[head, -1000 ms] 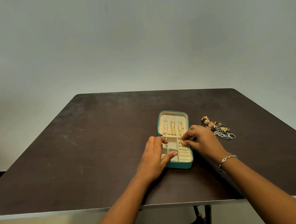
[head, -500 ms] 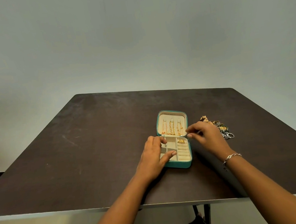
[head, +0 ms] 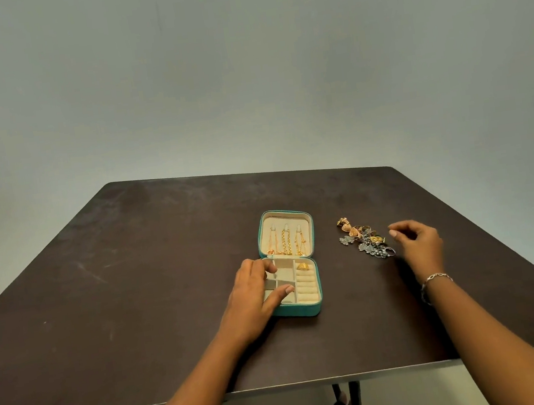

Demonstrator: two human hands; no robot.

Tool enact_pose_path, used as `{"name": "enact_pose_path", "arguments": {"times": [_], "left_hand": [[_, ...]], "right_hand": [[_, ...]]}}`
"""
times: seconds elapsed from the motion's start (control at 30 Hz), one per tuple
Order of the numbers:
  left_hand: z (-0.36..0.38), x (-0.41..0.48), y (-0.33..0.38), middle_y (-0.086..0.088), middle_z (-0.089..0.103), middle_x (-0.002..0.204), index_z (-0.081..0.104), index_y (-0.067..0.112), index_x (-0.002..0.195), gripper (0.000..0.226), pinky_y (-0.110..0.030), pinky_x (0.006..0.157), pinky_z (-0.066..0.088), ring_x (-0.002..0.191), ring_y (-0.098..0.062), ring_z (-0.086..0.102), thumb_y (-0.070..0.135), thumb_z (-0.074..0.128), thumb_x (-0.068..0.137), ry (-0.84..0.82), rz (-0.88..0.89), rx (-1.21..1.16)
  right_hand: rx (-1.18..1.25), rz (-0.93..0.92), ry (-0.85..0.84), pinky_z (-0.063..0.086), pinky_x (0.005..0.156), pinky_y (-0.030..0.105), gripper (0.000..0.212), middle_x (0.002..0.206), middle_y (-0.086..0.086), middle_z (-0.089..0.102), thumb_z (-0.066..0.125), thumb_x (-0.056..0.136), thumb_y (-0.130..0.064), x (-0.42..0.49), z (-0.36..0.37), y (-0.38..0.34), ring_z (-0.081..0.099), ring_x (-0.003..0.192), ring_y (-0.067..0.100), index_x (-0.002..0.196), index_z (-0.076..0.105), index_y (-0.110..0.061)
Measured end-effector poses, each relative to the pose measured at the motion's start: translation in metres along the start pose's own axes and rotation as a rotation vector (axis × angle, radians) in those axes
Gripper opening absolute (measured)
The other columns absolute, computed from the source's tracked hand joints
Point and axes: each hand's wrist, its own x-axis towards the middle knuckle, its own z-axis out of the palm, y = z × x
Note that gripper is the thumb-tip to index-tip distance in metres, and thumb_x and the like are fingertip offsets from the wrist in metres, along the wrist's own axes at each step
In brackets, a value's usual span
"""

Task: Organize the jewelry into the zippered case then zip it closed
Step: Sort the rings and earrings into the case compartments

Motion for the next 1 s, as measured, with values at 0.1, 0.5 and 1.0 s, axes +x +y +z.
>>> {"name": "enact_pose_path", "arguments": {"times": [0.1,0.5,1.0], "left_hand": [[0.001,0.000,-0.002,0.011,0.036,0.109,0.039,0.029,0.107,0.028,-0.020,0.085,0.038,0.103,-0.004,0.040,0.043,0.054,0.087,0.003,0.004,-0.005],[0.001,0.000,-0.002,0.011,0.037,0.111,0.037,0.032,0.105,0.028,-0.022,0.086,0.041,0.105,-0.004,0.041,0.043,0.054,0.087,-0.009,-0.010,-0.003],[0.002,0.001,-0.004,0.011,0.038,0.111,0.039,0.031,0.105,0.027,-0.022,0.086,0.042,0.105,-0.004,0.041,0.042,0.055,0.086,-0.010,-0.014,-0.006]], "right_hand": [[-0.082,0.063,-0.066,0.043,0.081,0.028,0.012,0.095,0.012,0.069,0.062,0.082,0.000,0.009,-0.006,0.013,0.059,0.088,0.020,0.088,0.071,-0.005],[-0.327,-0.010,-0.219,0.043,0.077,0.030,0.017,0.095,0.009,0.065,0.071,0.076,-0.005,0.007,-0.007,0.017,0.058,0.092,0.022,0.092,0.072,-0.005],[-0.289,0.032,-0.187,0.042,0.071,0.032,0.014,0.089,0.010,0.064,0.073,0.072,-0.004,0.008,-0.007,0.024,0.055,0.082,0.020,0.071,0.062,-0.014]]}}
